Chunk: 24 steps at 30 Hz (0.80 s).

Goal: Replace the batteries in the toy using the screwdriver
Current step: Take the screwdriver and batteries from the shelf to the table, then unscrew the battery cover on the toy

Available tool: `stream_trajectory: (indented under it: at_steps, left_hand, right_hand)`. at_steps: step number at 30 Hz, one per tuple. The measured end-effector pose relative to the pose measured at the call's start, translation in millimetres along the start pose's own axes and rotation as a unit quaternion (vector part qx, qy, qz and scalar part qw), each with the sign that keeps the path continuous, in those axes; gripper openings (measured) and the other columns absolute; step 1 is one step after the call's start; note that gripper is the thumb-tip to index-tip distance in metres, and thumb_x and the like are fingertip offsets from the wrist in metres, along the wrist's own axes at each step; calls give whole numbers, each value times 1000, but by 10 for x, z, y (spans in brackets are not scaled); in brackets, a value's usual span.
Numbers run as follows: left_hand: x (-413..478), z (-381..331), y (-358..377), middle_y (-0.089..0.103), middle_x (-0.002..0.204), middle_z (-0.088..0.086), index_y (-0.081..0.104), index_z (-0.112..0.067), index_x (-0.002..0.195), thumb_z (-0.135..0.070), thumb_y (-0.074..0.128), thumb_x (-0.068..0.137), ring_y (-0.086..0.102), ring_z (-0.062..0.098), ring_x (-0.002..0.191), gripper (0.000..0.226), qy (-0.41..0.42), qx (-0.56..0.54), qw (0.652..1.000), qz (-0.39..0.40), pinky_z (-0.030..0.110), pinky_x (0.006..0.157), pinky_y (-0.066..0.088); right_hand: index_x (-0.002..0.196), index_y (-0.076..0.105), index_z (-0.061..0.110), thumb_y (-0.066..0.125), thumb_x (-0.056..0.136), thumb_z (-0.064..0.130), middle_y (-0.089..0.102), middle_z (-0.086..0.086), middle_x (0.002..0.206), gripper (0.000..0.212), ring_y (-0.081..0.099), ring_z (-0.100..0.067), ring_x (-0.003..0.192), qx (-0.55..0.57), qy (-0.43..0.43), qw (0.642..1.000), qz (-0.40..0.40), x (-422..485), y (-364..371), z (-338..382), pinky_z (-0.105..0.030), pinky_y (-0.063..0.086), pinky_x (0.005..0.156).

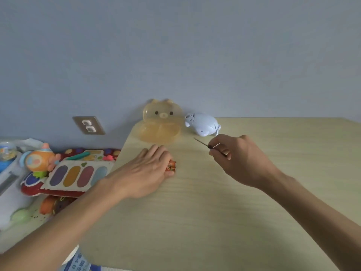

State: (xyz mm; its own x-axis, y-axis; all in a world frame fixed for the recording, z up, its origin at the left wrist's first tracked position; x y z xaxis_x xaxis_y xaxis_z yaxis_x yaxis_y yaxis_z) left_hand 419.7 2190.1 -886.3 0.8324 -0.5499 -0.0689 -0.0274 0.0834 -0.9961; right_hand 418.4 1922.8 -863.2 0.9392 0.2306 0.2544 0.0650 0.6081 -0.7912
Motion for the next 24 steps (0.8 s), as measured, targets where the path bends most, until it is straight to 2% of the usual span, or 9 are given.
stream_trajectory:
  at_steps: [3,7,11,15,17,21,24]
  left_hand:
    - [-47,-29,13,35,130,-10,39,-27,133,-57,27,110,36,10,126,39,-5,-34,999,27,34,112,35]
    - [-120,-108,18,24,154,-9,25,-25,158,-64,15,104,22,9,148,67,-14,-63,997,44,35,125,21]
    - [-144,-218,85,17,162,-6,12,-19,165,-68,11,103,14,11,155,79,-36,-66,997,25,37,129,15]
    - [-178,-245,138,18,166,-4,10,-20,165,-74,8,99,17,15,158,86,-50,-68,996,1,41,129,18]
    - [-198,-258,103,18,166,-5,10,-22,165,-75,14,100,17,15,158,84,-51,-89,995,2,40,129,18]
    - [-61,-247,-230,19,166,-8,12,-25,164,-75,36,99,20,14,155,86,-53,-142,988,-20,36,126,20]
    - [397,-111,-541,36,164,-3,25,-25,161,-78,60,85,30,18,153,99,-64,-140,985,-78,37,122,24]
  right_hand:
    - [105,73,21,67,97,22,83,4,92,10,74,-12,75,5,-6,1000,-22,-68,-2,-15,-38,61,74]
    - [107,73,22,67,97,22,82,4,93,11,70,-9,72,9,2,1000,-18,-187,20,-46,-36,61,73]
    - [107,73,23,67,97,22,83,3,94,12,73,-14,75,5,6,1000,-16,-237,51,-106,-37,61,72]
    - [106,74,22,68,97,21,82,4,93,11,68,-7,70,16,4,999,-29,-213,20,-102,-35,61,73]
    - [106,74,21,68,97,20,82,5,91,11,66,-4,68,22,2,999,-37,-200,-3,-86,-35,60,72]
    - [105,74,19,68,97,18,82,9,87,11,73,-13,71,30,4,998,-53,-174,-73,-94,-38,60,70]
    - [102,74,19,68,96,17,80,11,82,9,73,-15,71,27,8,997,-70,-149,-152,-143,-37,60,69]
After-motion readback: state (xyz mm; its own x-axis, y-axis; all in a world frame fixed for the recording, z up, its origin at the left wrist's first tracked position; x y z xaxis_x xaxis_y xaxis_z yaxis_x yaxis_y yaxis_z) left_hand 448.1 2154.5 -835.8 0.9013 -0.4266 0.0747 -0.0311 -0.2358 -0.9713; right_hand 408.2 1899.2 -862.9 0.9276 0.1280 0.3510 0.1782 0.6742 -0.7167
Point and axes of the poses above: each hand's wrist, its own x-axis towards the middle knuckle, its own y-axis out of the palm, z = x × y, the point moved 1 cm from there along x, towards the middle knuckle
